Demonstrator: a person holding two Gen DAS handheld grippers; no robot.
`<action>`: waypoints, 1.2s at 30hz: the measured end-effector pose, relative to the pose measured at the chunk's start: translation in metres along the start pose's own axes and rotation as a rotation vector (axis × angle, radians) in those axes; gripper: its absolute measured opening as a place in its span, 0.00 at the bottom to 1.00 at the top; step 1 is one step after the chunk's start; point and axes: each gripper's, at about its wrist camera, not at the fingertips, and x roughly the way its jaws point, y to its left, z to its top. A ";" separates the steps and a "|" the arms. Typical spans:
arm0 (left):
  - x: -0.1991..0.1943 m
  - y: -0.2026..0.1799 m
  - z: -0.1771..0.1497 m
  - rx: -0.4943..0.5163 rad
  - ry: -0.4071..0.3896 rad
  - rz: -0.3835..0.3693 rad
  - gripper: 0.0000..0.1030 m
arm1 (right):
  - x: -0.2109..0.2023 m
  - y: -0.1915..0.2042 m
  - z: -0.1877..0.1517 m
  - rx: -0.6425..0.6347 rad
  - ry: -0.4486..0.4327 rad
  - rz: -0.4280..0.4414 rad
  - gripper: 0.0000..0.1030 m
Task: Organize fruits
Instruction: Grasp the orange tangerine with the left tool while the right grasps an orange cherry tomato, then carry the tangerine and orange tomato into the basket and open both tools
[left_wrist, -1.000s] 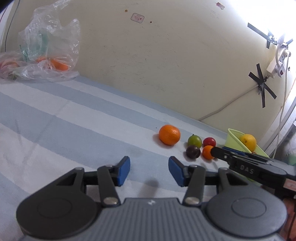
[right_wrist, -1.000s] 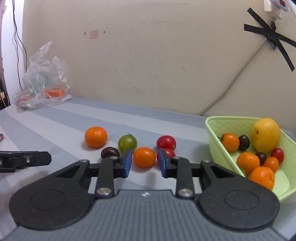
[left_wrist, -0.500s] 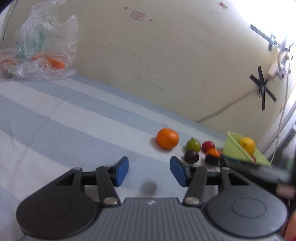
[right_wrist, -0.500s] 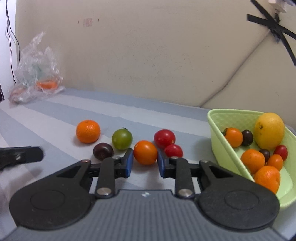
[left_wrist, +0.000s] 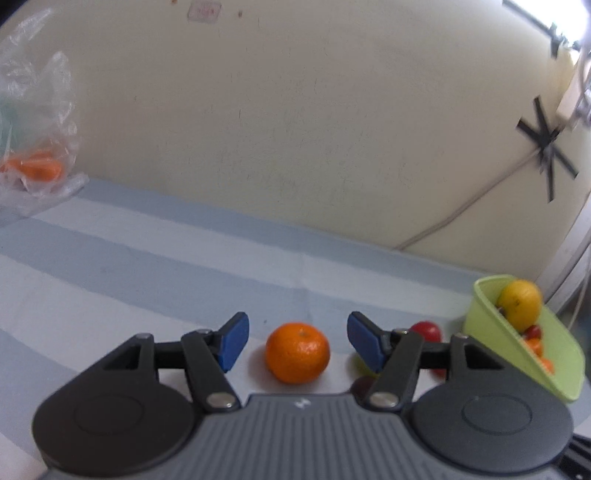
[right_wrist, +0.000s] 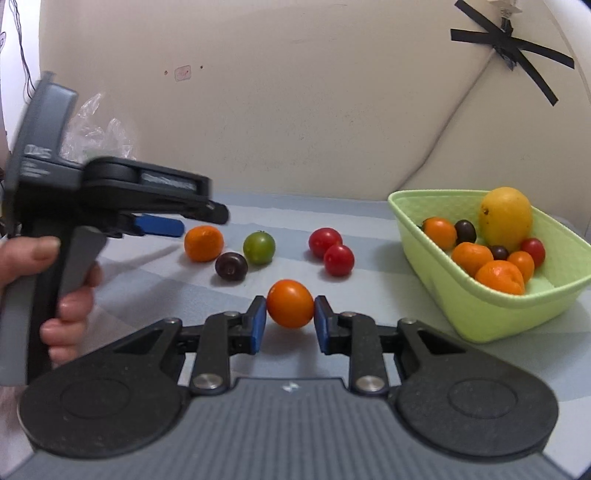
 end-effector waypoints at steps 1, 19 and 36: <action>0.003 0.001 -0.002 -0.005 0.017 -0.003 0.50 | 0.001 -0.001 0.001 0.003 0.000 0.005 0.29; -0.107 -0.022 -0.098 0.034 -0.008 -0.079 0.37 | -0.006 0.008 -0.008 -0.017 0.043 0.013 0.29; -0.091 -0.117 -0.086 0.133 0.034 -0.284 0.37 | -0.097 -0.041 -0.050 0.106 -0.087 -0.086 0.29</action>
